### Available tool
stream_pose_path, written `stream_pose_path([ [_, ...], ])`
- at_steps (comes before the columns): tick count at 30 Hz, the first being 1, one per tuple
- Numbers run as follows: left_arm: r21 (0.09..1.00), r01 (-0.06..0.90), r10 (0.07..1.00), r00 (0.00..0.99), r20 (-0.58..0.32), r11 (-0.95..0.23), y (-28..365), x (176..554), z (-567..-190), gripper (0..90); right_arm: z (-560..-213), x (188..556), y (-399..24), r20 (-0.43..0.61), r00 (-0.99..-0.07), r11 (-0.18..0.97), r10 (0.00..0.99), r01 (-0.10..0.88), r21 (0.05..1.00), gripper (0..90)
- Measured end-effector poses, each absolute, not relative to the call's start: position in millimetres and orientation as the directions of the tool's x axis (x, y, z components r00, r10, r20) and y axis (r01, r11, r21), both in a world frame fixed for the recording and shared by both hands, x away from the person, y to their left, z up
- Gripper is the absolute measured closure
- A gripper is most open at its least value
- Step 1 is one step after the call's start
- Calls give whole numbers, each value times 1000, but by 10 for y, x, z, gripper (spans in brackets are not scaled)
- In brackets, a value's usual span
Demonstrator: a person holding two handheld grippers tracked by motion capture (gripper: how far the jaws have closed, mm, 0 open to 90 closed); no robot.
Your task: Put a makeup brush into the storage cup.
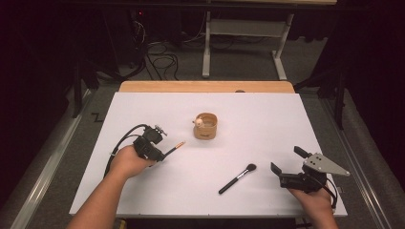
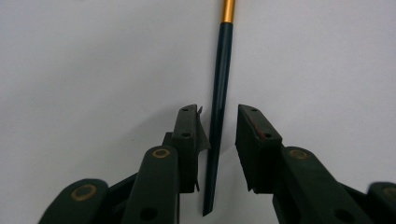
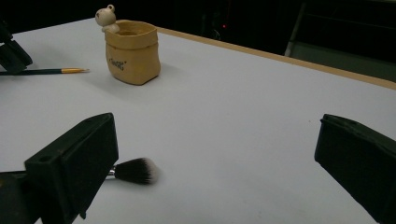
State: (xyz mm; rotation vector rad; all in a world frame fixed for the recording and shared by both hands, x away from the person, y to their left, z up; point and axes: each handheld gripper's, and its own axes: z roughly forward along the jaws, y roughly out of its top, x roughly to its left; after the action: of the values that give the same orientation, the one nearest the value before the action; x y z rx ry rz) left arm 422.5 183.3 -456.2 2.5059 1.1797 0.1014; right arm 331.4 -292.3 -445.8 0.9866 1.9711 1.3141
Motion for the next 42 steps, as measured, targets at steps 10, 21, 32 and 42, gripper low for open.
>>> stream_pose_path([
  [10,343,746,770,631,-92,-571,1833,4235,-4614,740,-4459,3315,-2926,-56,-567,245,822,263,933,4],
  [21,341,745,772,631,-82,-573,1833,4239,-4622,788,-4455,3316,-2938,-58,-565,243,823,258,935,4],
  [32,340,751,776,625,-86,-566,1836,4247,-4623,835,-4460,3321,-2952,-46,-563,235,825,269,934,5],
  [42,336,748,774,628,-80,-572,1835,4246,-4620,841,-4457,3315,-2955,-41,-558,229,829,270,935,5],
])
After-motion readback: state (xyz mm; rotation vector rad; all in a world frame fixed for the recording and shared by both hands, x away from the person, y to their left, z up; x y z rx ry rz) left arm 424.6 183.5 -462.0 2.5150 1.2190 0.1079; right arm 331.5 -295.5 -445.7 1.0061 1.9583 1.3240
